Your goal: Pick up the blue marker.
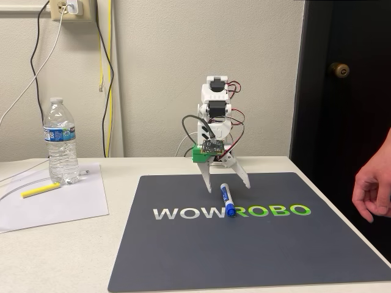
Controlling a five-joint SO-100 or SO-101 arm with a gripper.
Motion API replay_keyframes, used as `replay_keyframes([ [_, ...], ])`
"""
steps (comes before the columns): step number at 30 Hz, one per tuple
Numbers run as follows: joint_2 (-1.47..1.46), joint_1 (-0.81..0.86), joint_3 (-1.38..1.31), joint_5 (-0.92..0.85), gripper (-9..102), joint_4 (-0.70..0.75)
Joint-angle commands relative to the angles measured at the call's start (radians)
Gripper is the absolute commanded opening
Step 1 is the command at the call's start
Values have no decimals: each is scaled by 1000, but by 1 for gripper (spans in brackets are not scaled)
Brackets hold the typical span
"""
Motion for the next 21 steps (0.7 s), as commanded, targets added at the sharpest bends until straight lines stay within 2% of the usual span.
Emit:
replay_keyframes([
  [1, -5, -5, -43, 2, 53, -11],
  [14, -87, -23, -41, 18, 52, -31],
  [21, -107, -40, -41, 44, 44, -41],
])
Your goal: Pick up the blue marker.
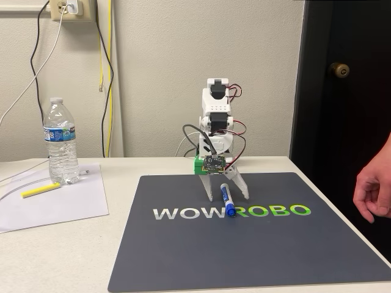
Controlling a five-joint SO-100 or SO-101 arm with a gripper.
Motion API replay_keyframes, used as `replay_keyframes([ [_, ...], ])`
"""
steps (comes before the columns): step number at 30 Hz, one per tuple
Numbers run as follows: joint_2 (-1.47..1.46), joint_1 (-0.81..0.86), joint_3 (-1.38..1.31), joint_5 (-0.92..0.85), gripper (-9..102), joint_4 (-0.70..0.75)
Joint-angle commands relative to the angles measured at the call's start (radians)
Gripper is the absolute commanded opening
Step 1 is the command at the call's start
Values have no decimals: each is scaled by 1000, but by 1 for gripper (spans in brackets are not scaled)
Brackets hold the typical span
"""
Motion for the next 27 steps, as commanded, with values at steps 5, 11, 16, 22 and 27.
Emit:
replay_keyframes([
  [5, -14, -31, -31, 29, 37, -18],
  [11, -15, -34, -31, 49, 28, -29],
  [16, -18, -37, -31, 67, 21, -37],
  [22, -20, -40, -31, 75, 14, -41],
  [27, -21, -40, -31, 75, 11, -43],
])
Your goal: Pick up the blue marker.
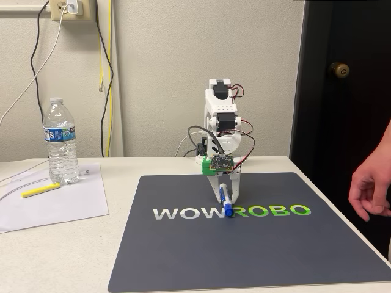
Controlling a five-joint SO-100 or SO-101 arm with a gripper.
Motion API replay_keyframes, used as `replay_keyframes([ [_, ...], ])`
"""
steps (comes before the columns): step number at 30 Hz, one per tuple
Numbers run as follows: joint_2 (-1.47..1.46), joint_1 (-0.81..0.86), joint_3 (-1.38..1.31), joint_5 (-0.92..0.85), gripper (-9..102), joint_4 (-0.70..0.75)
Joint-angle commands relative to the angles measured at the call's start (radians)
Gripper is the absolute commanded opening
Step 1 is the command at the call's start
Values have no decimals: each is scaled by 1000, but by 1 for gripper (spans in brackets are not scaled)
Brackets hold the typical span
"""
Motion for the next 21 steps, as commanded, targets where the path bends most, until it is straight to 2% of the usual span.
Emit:
replay_keyframes([
  [1, -2, 8, -15, 0, 10, -15],
  [11, 0, 8, -15, 3, 5, -17],
  [21, 11, 5, -15, 5, 4, -15],
])
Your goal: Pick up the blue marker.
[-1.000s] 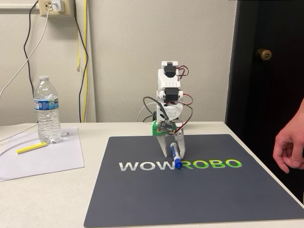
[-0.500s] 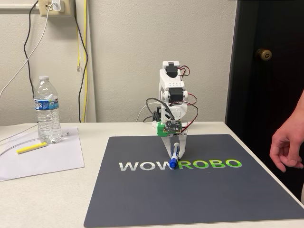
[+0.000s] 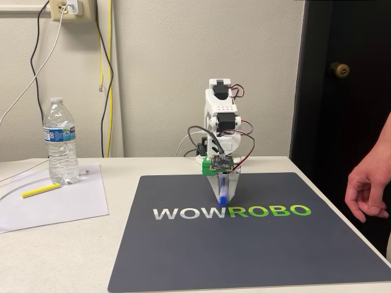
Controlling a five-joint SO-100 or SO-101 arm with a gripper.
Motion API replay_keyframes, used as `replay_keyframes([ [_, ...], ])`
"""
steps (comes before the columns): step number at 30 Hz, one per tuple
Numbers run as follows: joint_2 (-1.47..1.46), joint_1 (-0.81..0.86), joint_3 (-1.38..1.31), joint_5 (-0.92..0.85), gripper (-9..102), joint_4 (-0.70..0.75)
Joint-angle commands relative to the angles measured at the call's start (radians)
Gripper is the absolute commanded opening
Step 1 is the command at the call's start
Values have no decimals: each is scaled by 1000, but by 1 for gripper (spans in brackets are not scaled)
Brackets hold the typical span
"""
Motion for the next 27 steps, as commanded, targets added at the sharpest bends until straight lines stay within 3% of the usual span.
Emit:
replay_keyframes([
  [1, 14, 3, -15, 3, 4, -12],
  [27, 21, 38, -17, -46, 18, 55],
])
